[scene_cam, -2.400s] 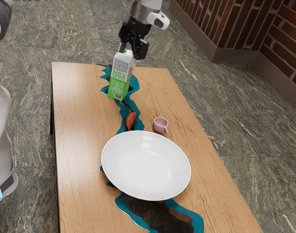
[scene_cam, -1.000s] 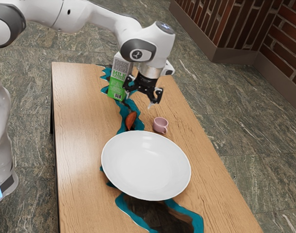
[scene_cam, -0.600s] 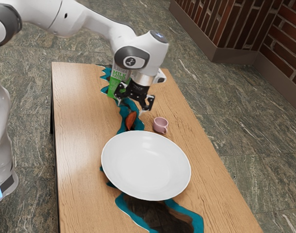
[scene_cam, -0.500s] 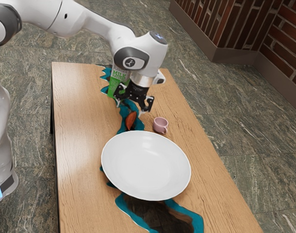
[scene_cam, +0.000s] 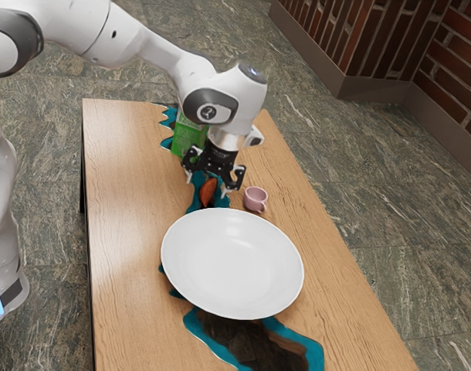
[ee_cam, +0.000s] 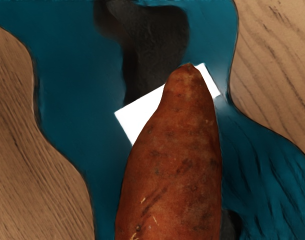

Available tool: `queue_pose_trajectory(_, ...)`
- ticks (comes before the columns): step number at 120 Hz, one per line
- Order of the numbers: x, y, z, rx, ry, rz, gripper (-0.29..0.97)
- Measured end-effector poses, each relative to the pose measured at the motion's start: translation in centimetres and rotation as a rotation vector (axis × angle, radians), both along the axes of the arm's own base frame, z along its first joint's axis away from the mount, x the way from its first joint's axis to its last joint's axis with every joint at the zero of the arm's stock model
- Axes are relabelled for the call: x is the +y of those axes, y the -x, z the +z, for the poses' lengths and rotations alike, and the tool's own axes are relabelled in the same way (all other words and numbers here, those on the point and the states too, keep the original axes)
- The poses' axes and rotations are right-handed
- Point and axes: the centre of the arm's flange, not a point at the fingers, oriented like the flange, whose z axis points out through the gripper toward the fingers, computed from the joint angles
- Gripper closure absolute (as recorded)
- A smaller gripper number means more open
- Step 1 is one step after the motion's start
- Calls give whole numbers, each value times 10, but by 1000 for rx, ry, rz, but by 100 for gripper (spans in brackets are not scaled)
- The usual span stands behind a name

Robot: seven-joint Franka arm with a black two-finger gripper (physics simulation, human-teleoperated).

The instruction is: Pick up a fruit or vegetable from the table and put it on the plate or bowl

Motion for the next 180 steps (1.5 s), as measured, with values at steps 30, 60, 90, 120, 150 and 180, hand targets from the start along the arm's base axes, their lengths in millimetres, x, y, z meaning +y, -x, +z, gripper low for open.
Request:
queue_pose_trajectory(30,0,-2,-3,-9,-1,0,1)
queue_pose_trajectory(60,0,-1,-6,-8,-2,-2,40)
queue_pose_trajectory(90,1,2,-9,7,-4,-1,50)
queue_pose_trajectory(120,-2,3,-2,14,-3,4,51)
queue_pose_trajectory(150,-14,4,52,-2,3,-1,52)
queue_pose_trajectory(180,-43,15,111,4,39,-25,52)
